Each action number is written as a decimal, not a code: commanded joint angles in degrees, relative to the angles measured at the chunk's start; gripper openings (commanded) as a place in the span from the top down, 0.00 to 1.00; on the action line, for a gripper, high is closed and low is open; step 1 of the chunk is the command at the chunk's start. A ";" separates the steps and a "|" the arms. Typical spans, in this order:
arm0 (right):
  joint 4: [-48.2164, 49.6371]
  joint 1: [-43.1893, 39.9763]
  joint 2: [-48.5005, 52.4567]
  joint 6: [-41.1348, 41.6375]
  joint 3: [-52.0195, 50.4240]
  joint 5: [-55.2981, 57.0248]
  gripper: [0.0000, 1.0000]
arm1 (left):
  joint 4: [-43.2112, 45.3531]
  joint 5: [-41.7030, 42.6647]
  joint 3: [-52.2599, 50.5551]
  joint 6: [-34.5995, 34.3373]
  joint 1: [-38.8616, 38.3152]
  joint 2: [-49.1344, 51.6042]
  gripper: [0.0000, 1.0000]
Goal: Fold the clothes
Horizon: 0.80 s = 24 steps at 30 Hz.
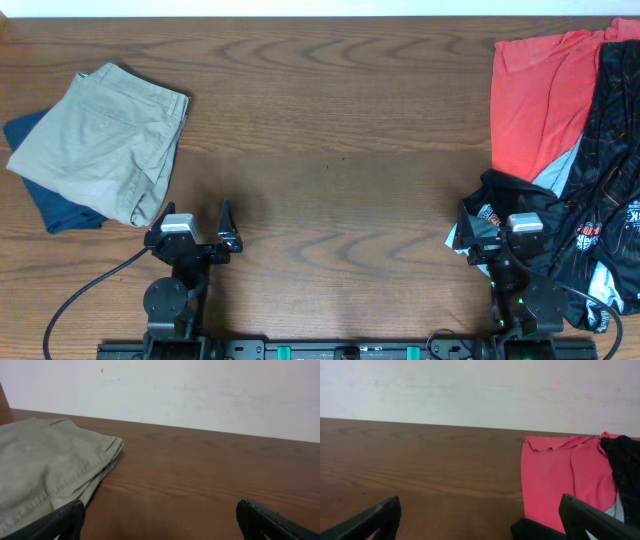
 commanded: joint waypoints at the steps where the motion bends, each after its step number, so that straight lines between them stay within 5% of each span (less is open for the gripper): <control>1: -0.17 0.00 -0.31 -0.63 -0.09 0.02 0.01 | -2.54 -0.50 -0.79 0.74 0.31 -0.35 0.02; 16: -6.54 0.00 1.77 3.82 5.29 -0.72 0.01 | -8.11 5.92 5.77 -5.51 0.31 2.60 0.02; 24: -14.62 0.00 17.40 3.80 18.56 0.83 0.01 | -20.26 8.72 19.67 -6.40 0.31 14.03 0.02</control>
